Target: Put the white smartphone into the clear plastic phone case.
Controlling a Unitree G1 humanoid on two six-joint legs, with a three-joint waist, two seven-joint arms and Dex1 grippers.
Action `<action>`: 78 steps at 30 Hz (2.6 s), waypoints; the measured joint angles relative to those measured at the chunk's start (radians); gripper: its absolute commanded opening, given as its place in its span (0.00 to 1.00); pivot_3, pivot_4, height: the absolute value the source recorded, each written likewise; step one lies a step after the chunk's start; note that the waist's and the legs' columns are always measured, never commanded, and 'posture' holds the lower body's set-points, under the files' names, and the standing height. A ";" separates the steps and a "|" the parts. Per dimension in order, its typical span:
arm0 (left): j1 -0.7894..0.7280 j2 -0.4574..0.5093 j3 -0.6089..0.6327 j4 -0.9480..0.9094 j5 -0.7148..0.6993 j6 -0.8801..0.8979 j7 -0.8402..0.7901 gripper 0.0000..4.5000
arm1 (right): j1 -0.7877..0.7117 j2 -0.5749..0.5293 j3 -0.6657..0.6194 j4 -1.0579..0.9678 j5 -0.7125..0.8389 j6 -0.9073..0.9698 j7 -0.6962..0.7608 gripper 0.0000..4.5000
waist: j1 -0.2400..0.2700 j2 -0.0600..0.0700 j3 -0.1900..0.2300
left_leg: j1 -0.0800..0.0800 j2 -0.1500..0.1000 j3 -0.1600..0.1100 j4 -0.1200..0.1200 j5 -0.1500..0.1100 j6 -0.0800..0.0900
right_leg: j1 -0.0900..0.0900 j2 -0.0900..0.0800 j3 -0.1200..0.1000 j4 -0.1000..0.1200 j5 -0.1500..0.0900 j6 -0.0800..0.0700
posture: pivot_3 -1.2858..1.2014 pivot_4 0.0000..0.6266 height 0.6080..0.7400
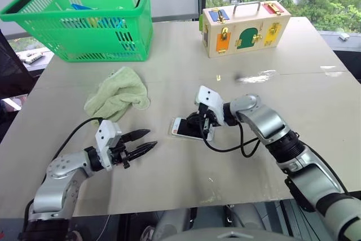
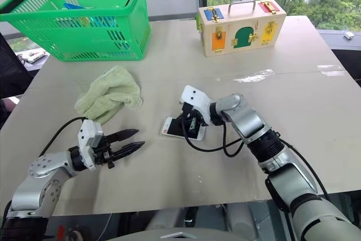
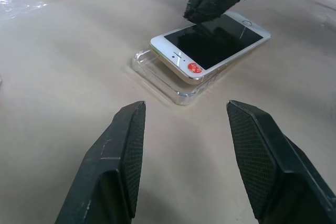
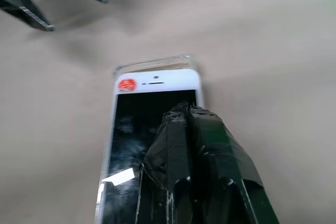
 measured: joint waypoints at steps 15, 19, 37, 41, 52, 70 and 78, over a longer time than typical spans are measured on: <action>0.006 0.002 0.018 -0.029 -0.001 0.020 0.000 0.56 | 0.038 -0.095 0.062 -0.188 0.153 0.119 0.199 0.00 | 0.001 0.000 0.000 | 0.000 0.000 0.000 0.000 0.000 0.000 | 0.000 0.000 0.000 0.000 0.000 0.000 | 0.52 0.24 1.00; 0.006 0.002 0.018 -0.031 0.000 0.021 0.000 0.56 | 0.038 -0.152 0.123 -0.185 0.126 0.112 0.214 0.00 | 0.000 0.000 0.000 | 0.000 0.000 0.000 0.000 0.000 0.000 | 0.000 -0.001 0.000 0.000 0.000 0.000 | 0.52 0.24 1.00; -0.024 0.001 0.017 -0.026 0.001 0.020 -0.003 0.56 | 0.035 -0.174 0.078 -0.187 0.130 0.102 0.223 0.00 | 0.001 -0.001 0.000 | 0.000 0.000 -0.001 0.001 0.000 0.000 | 0.000 -0.001 -0.001 0.000 0.000 0.000 | 0.52 0.24 1.00; -0.026 0.001 0.017 -0.025 0.001 0.019 -0.008 0.56 | 0.015 -0.070 0.005 -0.185 0.171 0.113 0.150 0.00 | 0.001 0.000 0.000 | 0.000 0.000 -0.001 0.001 0.000 0.000 | 0.001 0.000 -0.001 0.000 0.000 0.000 | 0.52 0.24 1.00; -0.015 0.001 0.018 -0.023 0.001 0.017 -0.009 0.56 | -0.057 0.041 0.024 0.131 -0.035 -0.046 -0.085 0.00 | -0.003 0.000 0.000 | 0.000 0.000 0.000 0.000 0.003 -0.005 | 0.000 0.001 0.000 0.000 0.000 -0.001 | 0.52 0.24 1.00; 0.006 0.000 0.018 -0.023 0.000 0.007 -0.011 0.56 | -0.093 0.065 0.062 0.209 -0.144 -0.138 -0.028 0.00 | -0.005 0.000 0.000 | 0.000 0.001 -0.001 0.000 0.003 -0.004 | 0.000 0.003 0.000 0.001 0.001 -0.001 | 0.52 0.24 1.00; 0.001 0.015 0.030 0.021 0.000 -0.013 -0.045 0.56 | -0.095 0.071 -0.041 0.117 -0.050 -0.088 0.003 0.00 | -0.004 0.000 0.000 | 0.000 0.001 -0.001 0.000 0.002 -0.004 | -0.001 0.003 0.000 0.001 0.001 -0.002 | 0.52 0.24 1.00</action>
